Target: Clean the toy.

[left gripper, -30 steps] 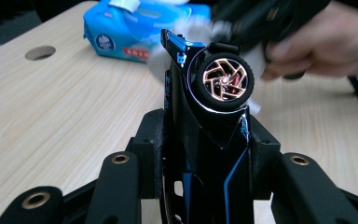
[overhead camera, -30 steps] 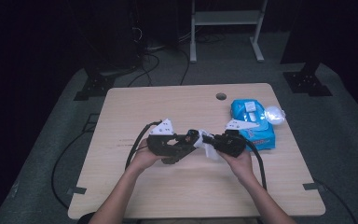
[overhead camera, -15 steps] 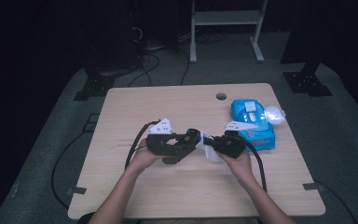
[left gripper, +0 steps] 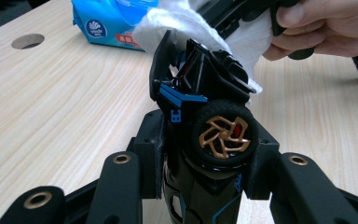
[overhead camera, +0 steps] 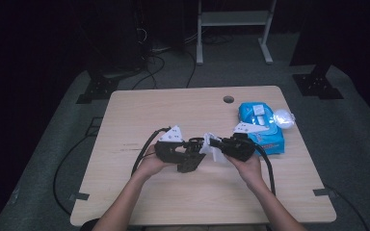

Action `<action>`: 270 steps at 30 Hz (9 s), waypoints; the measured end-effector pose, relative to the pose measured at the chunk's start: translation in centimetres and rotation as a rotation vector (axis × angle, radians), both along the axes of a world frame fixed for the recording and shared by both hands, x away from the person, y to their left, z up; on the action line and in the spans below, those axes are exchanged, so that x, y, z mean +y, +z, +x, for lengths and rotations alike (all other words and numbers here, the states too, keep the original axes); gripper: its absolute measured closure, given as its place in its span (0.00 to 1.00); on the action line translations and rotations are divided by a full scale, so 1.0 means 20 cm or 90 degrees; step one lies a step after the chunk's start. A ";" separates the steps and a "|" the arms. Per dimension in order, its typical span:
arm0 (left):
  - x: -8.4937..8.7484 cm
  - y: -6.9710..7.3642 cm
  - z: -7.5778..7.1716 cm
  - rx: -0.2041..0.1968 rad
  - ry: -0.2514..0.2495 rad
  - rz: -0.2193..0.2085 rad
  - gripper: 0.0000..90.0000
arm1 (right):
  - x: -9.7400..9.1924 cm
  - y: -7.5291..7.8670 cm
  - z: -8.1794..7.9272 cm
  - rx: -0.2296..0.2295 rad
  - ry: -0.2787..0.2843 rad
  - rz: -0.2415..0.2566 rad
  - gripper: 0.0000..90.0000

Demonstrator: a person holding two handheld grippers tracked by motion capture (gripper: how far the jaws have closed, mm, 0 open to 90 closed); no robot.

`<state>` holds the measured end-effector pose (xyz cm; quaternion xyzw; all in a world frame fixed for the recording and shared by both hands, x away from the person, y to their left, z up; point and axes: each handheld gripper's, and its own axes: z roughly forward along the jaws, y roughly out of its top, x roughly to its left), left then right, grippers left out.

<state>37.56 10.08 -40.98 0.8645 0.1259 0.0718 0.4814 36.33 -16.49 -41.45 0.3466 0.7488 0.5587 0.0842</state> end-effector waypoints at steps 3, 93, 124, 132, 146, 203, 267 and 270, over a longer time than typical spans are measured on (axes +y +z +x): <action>-0.01 0.00 0.00 -0.002 -0.001 0.001 0.64 | 0.00 0.04 -0.01 -0.013 0.006 0.013 0.91; 0.18 -0.07 0.06 0.140 0.052 -0.016 0.53 | 0.13 -0.05 0.00 0.028 0.058 -0.078 0.91; 0.09 -0.12 -0.05 0.130 0.038 0.040 0.38 | 0.11 -0.08 -0.07 0.035 0.107 -0.107 0.91; 0.02 -0.16 -0.14 0.094 0.034 0.094 0.28 | 0.07 -0.11 -0.19 0.027 0.124 -0.126 0.91; -0.03 -0.24 -0.11 0.151 0.036 0.115 0.21 | 0.08 -0.15 -0.23 0.021 0.124 -0.167 0.91; -0.19 -0.29 0.10 0.024 0.082 0.173 0.29 | -0.38 -0.11 -0.18 0.042 -0.021 -0.140 0.90; 0.41 -0.17 -0.12 0.035 0.198 0.053 0.16 | -0.80 -0.12 -0.27 0.059 -0.096 -0.085 0.37; 0.42 -0.16 -0.13 0.033 0.198 0.051 0.15 | -0.80 -0.12 -0.27 0.056 -0.096 -0.088 0.37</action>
